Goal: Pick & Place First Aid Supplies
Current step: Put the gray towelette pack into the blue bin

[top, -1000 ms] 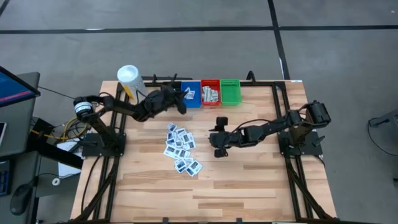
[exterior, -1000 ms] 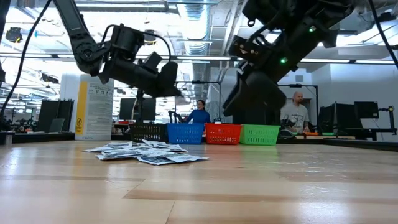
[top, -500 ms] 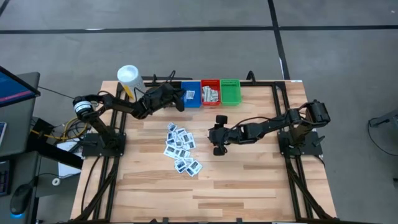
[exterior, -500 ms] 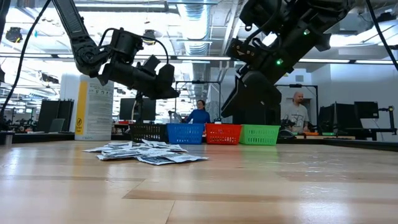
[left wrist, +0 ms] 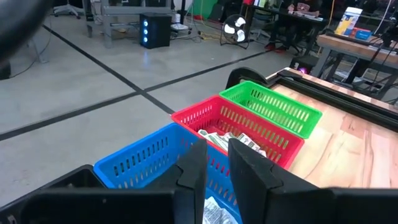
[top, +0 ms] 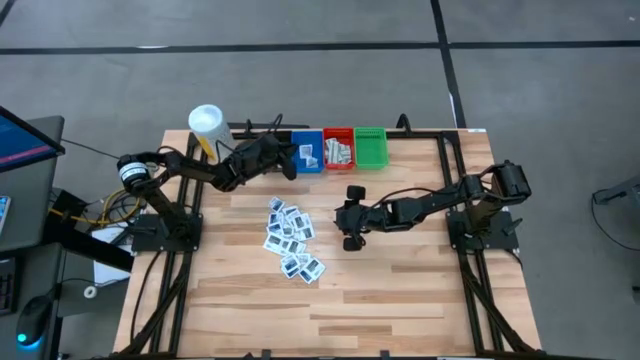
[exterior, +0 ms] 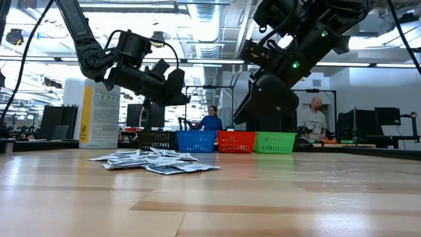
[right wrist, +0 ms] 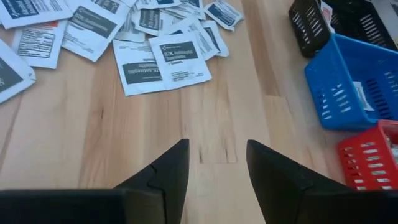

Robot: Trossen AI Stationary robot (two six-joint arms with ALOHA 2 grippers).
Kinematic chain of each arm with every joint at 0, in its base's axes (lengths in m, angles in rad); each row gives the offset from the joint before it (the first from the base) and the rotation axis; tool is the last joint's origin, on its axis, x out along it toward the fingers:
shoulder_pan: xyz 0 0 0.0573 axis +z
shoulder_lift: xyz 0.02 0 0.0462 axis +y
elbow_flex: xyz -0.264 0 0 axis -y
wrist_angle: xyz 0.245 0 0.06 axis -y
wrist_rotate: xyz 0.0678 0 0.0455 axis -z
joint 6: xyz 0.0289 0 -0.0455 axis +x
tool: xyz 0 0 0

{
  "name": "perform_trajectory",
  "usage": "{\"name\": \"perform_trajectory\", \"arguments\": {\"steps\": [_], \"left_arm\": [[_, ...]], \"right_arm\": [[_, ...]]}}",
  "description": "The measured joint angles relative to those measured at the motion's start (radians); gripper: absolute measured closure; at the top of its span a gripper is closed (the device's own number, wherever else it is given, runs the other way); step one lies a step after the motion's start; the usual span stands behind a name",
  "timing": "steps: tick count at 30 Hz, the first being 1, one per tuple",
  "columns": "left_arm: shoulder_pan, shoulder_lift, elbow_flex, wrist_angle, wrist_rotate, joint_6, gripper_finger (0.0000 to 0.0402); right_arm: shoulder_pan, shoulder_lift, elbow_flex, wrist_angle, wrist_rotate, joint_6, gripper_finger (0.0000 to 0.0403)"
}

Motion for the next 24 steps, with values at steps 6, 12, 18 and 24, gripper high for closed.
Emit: {"name": "perform_trajectory", "arguments": {"steps": [6, 12, 18, 24], "left_arm": [[-0.033, 0.000, -0.001, -0.002, 0.000, 0.000, 0.0336], [-0.100, 0.001, -0.034, -0.001, 0.001, 0.003, 0.0335], [-0.181, 0.001, -0.129, -0.001, 0.001, 0.003, 0.0337], [-0.281, -0.049, -0.218, 0.003, 0.003, 0.016, 0.0335]], "right_arm": [[0.000, 0.000, 0.000, 0.010, -0.003, 0.008, 0.0251], [0.000, 0.000, 0.000, 0.085, -0.055, 0.033, 0.0257], [0.001, 0.032, 0.002, 0.255, -0.170, 0.034, 0.0261], [0.001, 0.179, 0.000, 0.495, -0.215, 0.028, 0.0261]]}}
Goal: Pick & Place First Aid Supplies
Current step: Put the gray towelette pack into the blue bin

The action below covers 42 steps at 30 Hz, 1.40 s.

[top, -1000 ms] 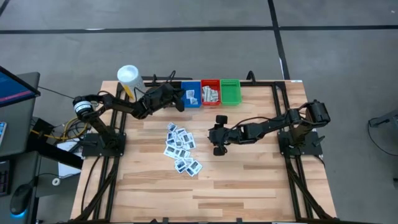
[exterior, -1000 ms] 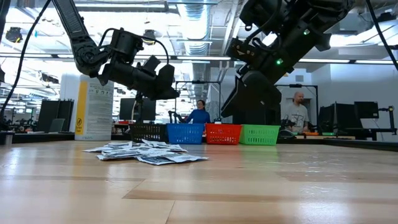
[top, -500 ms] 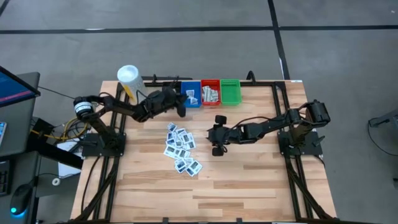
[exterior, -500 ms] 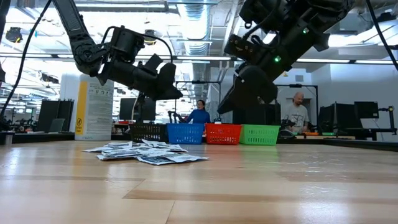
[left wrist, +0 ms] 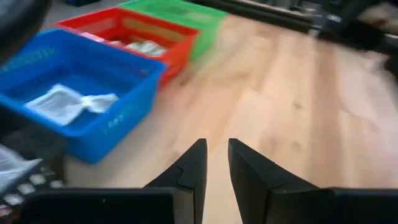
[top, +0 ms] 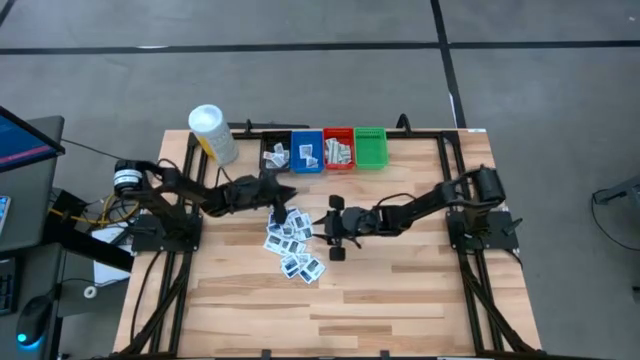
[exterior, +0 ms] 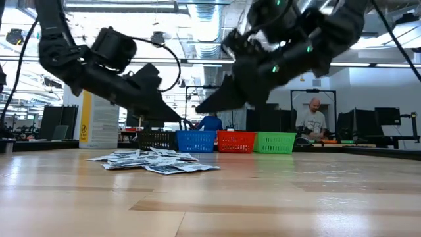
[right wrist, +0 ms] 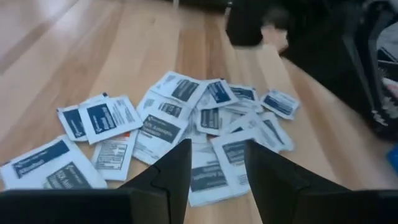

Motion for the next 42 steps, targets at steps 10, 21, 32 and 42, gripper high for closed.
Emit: {"name": "perform_trajectory", "arguments": {"steps": [10, 21, 32, 42], "left_arm": [[-0.120, -0.131, -0.085, 0.005, -0.001, 0.020, 0.0339], [-0.178, -0.086, -0.090, 0.034, -0.004, -0.061, 0.0339], [-0.339, -0.073, -0.090, 0.105, -0.064, -0.103, 0.0339], [-0.436, -0.073, -0.090, 0.140, -0.136, -0.101, 0.0339]], "right_arm": [[0.003, 0.186, 0.083, 0.088, -0.019, -0.021, 0.0262], [0.066, 0.149, 0.118, -0.056, -0.098, -0.032, 0.0269], [0.104, 0.177, 0.118, -0.126, -0.100, 0.012, 0.0266], [0.104, 0.251, 0.124, -0.102, -0.112, 0.112, 0.0270]]}}
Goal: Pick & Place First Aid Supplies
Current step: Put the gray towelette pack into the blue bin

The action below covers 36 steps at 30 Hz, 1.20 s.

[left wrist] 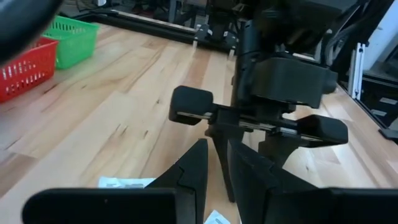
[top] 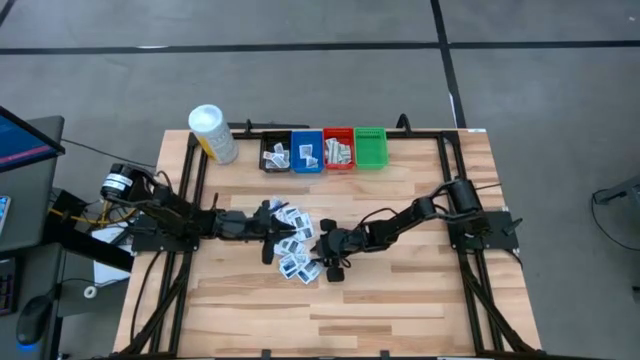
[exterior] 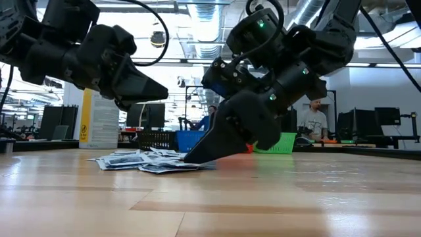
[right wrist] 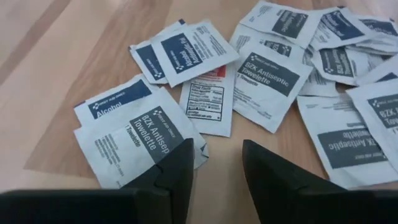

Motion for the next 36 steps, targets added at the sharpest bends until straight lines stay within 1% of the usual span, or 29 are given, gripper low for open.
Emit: {"name": "perform_trajectory", "arguments": {"steps": [4, 7, 9, 13, 14, 17, 21, 26, 29, 33, 36], "left_arm": [[-0.017, 0.000, 0.000, 0.000, -0.019, -0.001, 0.0339], [-0.029, 0.000, 0.000, 0.000, -0.022, -0.012, 0.0339], [-0.036, 0.000, 0.000, 0.000, -0.022, -0.018, 0.0339], [-0.047, 0.000, 0.000, 0.000, -0.022, -0.020, 0.0339], [-0.047, 0.000, 0.000, 0.000, -0.022, -0.020, 0.0339], [-0.047, 0.000, 0.000, 0.000, -0.022, -0.020, 0.0339], [-0.047, 0.000, 0.000, 0.000, -0.022, -0.020, 0.0339], [-0.047, 0.000, 0.000, 0.000, -0.022, -0.021, 0.0339], [-0.047, 0.000, 0.000, 0.000, -0.022, -0.028, 0.0339], [-0.047, 0.000, 0.000, 0.000, -0.022, -0.047, 0.0339], [-0.047, 0.000, 0.000, 0.000, -0.022, -0.050, 0.0339]], "right_arm": [[0.000, 0.038, 0.001, -0.010, 0.007, 0.046, 0.0271], [0.004, 0.055, 0.001, -0.006, 0.021, 0.066, 0.0286], [0.004, 0.061, 0.002, -0.002, 0.030, 0.083, 0.0310], [0.003, 0.061, 0.002, -0.003, 0.039, 0.099, 0.0383], [0.003, 0.059, 0.002, -0.003, 0.038, 0.099, 0.0392], [0.008, 0.056, 0.000, -0.001, 0.040, 0.117, 0.0391], [0.023, 0.032, -0.003, -0.024, 0.046, 0.118, 0.0400], [0.058, -0.060, -0.010, -0.097, 0.097, 0.089, 0.0402], [0.081, -0.118, -0.016, -0.169, 0.126, 0.059, 0.0402], [0.111, -0.200, -0.012, -0.220, 0.207, 0.025, 0.0402], [0.126, -0.236, -0.012, -0.264, 0.268, 0.020, 0.0403]]}}
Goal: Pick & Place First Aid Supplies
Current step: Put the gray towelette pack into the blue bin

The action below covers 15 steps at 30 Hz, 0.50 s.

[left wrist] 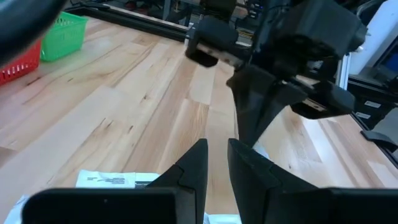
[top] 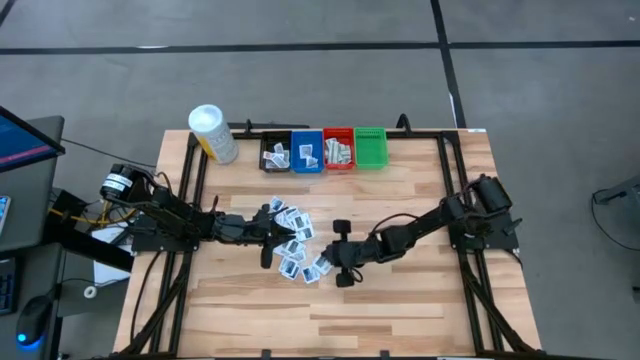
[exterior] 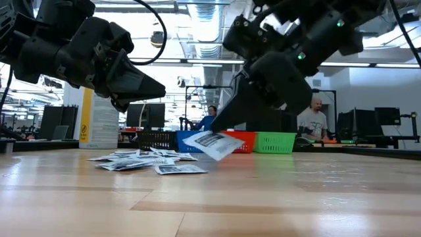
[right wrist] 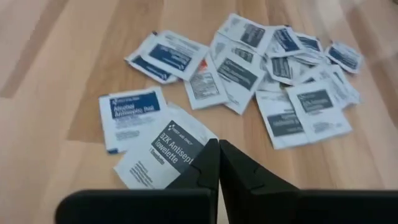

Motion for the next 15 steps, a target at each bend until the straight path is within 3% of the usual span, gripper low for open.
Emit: {"name": "perform_trajectory", "arguments": {"steps": [11, 15], "left_arm": [[0.000, 0.000, 0.000, 0.005, 0.002, -0.112, 0.0339], [0.000, 0.000, 0.000, 0.005, 0.046, -0.165, 0.0328]], "right_arm": [[0.025, -0.049, 0.003, 0.004, 0.100, -0.036, 0.0403], [0.018, -0.048, 0.004, 0.019, 0.125, -0.051, 0.0403]]}}
